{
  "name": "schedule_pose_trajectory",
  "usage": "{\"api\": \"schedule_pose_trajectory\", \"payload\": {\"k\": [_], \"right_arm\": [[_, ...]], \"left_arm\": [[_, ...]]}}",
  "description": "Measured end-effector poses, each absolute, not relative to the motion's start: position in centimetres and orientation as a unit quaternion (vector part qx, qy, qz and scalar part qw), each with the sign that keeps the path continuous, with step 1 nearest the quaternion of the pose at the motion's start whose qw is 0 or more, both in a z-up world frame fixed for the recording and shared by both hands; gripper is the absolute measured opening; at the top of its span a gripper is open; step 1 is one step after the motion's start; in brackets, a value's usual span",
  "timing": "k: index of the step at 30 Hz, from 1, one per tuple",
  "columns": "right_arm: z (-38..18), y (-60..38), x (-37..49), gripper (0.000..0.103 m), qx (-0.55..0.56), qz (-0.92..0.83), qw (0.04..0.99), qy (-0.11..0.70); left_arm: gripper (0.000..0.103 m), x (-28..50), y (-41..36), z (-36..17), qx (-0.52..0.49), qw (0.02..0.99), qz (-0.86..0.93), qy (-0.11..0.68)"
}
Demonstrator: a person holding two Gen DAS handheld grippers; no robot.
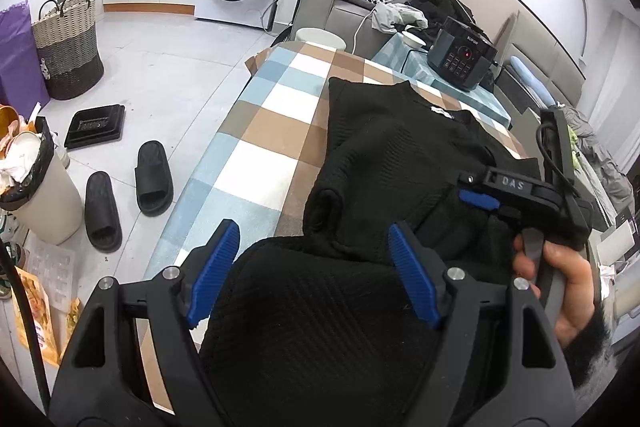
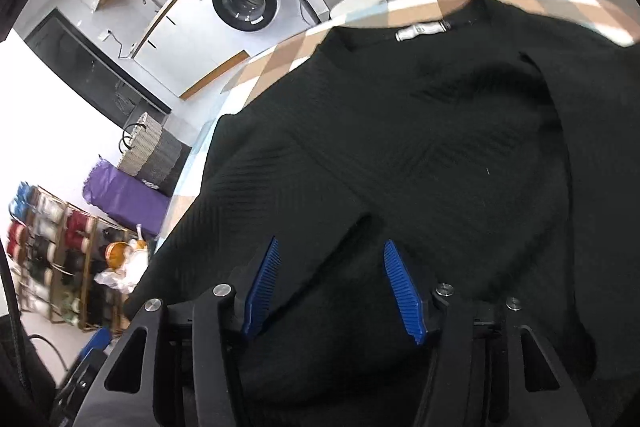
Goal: Fold small clothes
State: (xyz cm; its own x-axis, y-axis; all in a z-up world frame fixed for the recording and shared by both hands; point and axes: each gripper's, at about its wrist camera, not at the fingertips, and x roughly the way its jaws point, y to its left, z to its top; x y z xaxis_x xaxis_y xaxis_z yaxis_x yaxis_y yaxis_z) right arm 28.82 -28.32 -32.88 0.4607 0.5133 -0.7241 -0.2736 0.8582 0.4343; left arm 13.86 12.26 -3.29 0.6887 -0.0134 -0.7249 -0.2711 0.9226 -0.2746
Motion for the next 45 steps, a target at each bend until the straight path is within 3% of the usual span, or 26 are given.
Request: {"api": "schedule_pose_trajectory", "payload": {"k": [2, 4, 5, 7, 14, 16, 18, 21, 26, 31, 32, 33, 34, 40, 45], "right_arm": [[-33.1, -27.8, 29.4, 0.044, 0.128, 0.235, 0.846, 0.462], [-33.1, -27.3, 29.6, 0.025, 0.11, 0.22, 0.855, 0.455], [-33.2, -27.0, 29.8, 0.007, 0.098, 0.222, 0.855, 0.459], [-33.1, -26.7, 29.8, 0.005, 0.088, 0.225, 0.857, 0.455], [-28.3, -28.8, 30.3, 0.004, 0.102, 0.166, 0.919, 0.342], [-27.6, -29.5, 30.8, 0.012, 0.119, 0.149, 0.923, 0.335], [-27.3, -29.5, 31.0, 0.032, 0.11, 0.15, 0.918, 0.35], [-28.3, -29.6, 30.1, 0.039, 0.103, 0.186, 0.893, 0.396], [-31.6, -28.6, 27.9, 0.039, 0.105, 0.254, 0.819, 0.504], [-32.8, -26.9, 24.8, 0.038, 0.072, 0.282, 0.797, 0.529], [-32.7, -26.7, 24.3, 0.035, 0.068, 0.284, 0.802, 0.522], [-32.7, -26.3, 24.0, 0.017, 0.056, 0.293, 0.806, 0.512], [-32.8, -25.9, 24.0, 0.007, 0.047, 0.299, 0.808, 0.505], [-32.7, -25.3, 24.8, 0.005, 0.022, 0.244, 0.847, 0.471], [-30.6, -28.5, 22.2, 0.034, 0.068, 0.27, 0.841, 0.463]], "left_arm": [[0.075, 14.1, 12.3, -3.7, -0.184, 0.9, 0.07, 0.39], [0.075, 14.4, 12.3, -4.2, -0.184, 0.898, 0.071, 0.394], [0.075, 14.5, 12.3, -4.5, -0.186, 0.896, 0.07, 0.396], [0.075, 14.7, 12.4, -4.9, -0.187, 0.894, 0.07, 0.4], [0.075, 14.4, 13.1, -4.9, -0.186, 0.896, 0.078, 0.395], [0.075, 14.4, 13.3, -5.1, -0.187, 0.895, 0.08, 0.397], [0.075, 14.5, 13.2, -5.3, -0.188, 0.893, 0.08, 0.401], [0.075, 14.7, 13.1, -5.5, -0.187, 0.892, 0.077, 0.404], [0.075, 15.0, 12.8, -5.8, -0.187, 0.891, 0.071, 0.407], [0.075, 17.7, 12.3, -6.7, -0.175, 0.885, 0.078, 0.425], [0.075, 18.4, 12.3, -7.1, -0.175, 0.882, 0.078, 0.431], [0.075, 19.3, 12.2, -7.7, -0.175, 0.876, 0.08, 0.442], [0.075, 20.0, 12.3, -8.1, -0.176, 0.872, 0.083, 0.449], [0.075, 20.1, 13.3, -9.2, -0.21, 0.859, 0.088, 0.458], [0.075, 17.7, 13.5, -8.4, -0.207, 0.868, 0.089, 0.442]]}}
